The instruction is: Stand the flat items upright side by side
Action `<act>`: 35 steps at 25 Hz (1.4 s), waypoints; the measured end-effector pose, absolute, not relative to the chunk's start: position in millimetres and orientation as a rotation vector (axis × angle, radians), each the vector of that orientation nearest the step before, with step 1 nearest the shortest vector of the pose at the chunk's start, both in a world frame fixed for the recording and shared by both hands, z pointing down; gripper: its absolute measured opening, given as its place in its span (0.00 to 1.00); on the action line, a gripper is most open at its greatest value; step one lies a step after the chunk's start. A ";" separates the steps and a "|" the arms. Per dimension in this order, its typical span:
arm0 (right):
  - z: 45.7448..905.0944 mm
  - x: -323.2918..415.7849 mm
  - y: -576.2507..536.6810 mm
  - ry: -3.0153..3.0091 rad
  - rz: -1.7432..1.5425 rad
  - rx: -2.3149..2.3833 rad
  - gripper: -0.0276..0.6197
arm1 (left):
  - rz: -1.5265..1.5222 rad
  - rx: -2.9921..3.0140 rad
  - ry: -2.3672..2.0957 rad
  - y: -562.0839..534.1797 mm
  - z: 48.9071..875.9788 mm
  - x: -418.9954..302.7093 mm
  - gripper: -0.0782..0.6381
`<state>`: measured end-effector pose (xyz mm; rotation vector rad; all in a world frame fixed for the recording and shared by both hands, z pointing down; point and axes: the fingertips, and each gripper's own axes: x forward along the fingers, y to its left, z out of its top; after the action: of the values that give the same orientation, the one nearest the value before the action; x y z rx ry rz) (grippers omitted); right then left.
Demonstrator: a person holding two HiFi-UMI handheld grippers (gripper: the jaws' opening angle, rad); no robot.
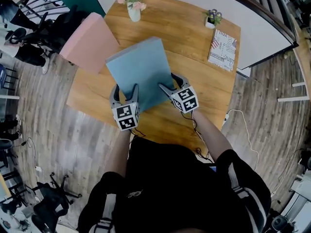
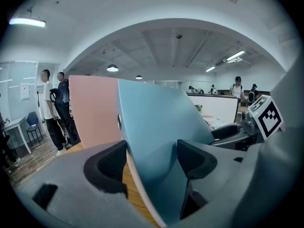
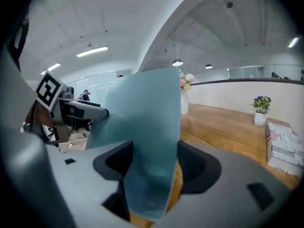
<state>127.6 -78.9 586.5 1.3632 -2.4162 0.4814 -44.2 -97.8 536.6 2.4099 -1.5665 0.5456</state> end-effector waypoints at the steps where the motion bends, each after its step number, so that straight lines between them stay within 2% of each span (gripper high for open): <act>1: 584.6 121.7 -81.8 -2.429 0.458 1.365 0.50 | 0.535 2.413 -1.590 -98.5 534.2 -50.2 0.58; 15: 558.9 43.9 -126.9 -2.575 0.181 1.344 0.50 | 0.354 2.432 -1.881 -113.2 511.1 -129.1 0.58; 23: 550.7 16.7 -156.1 -2.663 0.132 1.337 0.50 | 0.291 2.468 -2.038 -126.9 482.9 -146.7 0.58; 35: 564.5 -8.3 -188.6 -2.694 0.023 1.262 0.51 | 0.266 2.440 -2.090 -145.6 502.3 -171.0 0.56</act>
<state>-8.3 -188.6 564.5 1.2625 -2.6936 0.0234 -171.0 -145.6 502.3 2.4398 -2.0901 0.2663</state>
